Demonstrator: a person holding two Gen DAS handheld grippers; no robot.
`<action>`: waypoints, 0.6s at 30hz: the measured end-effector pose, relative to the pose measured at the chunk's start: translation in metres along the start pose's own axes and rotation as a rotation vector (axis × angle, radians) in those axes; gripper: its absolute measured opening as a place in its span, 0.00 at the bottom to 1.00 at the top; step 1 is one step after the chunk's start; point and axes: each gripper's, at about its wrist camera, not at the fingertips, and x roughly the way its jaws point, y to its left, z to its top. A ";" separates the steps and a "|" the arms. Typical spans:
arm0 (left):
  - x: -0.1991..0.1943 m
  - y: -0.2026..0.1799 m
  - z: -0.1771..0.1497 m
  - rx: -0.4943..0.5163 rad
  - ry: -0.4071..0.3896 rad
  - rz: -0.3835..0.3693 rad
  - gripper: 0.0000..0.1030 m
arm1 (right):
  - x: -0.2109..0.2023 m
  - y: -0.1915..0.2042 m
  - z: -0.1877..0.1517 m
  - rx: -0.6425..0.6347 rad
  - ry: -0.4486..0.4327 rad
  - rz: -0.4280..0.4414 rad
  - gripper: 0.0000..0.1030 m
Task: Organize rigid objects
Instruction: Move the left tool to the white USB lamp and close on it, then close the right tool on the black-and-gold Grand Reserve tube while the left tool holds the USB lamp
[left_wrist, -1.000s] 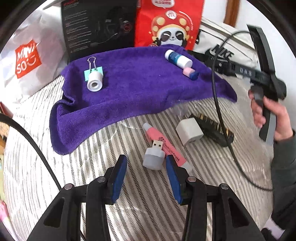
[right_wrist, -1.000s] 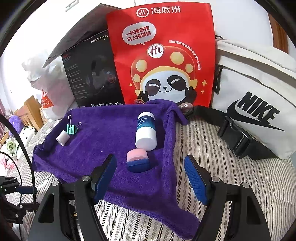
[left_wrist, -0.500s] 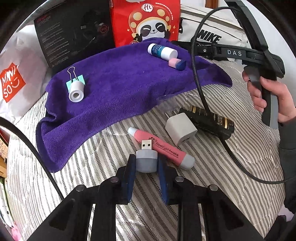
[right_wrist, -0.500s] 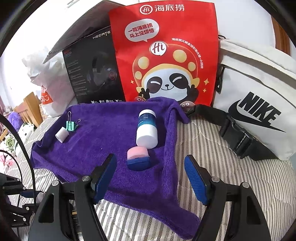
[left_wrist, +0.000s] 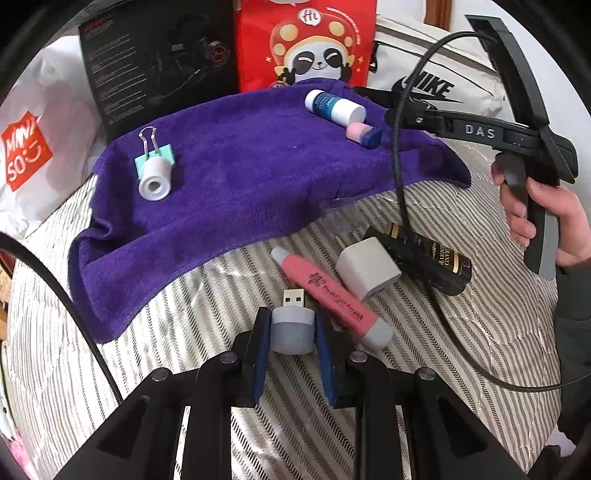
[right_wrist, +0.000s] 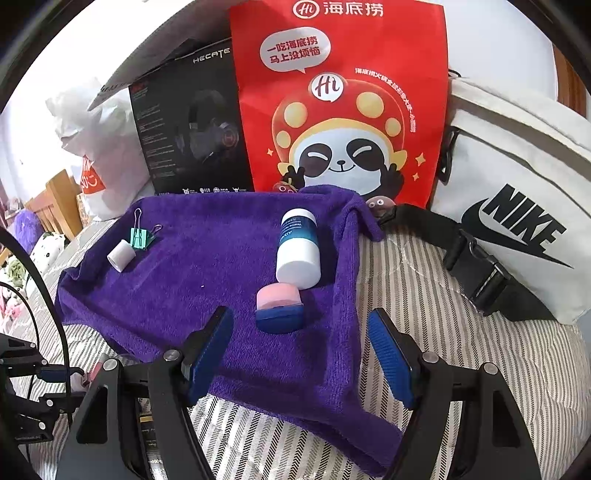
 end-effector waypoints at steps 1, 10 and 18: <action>-0.001 0.004 -0.002 -0.012 0.001 0.012 0.22 | -0.001 0.000 0.001 -0.001 -0.005 0.000 0.73; -0.008 0.054 -0.013 -0.150 0.001 0.122 0.22 | -0.022 0.012 0.010 -0.033 -0.031 0.069 0.73; -0.004 0.058 -0.014 -0.185 -0.032 0.127 0.22 | -0.047 0.035 -0.025 -0.148 0.082 0.081 0.65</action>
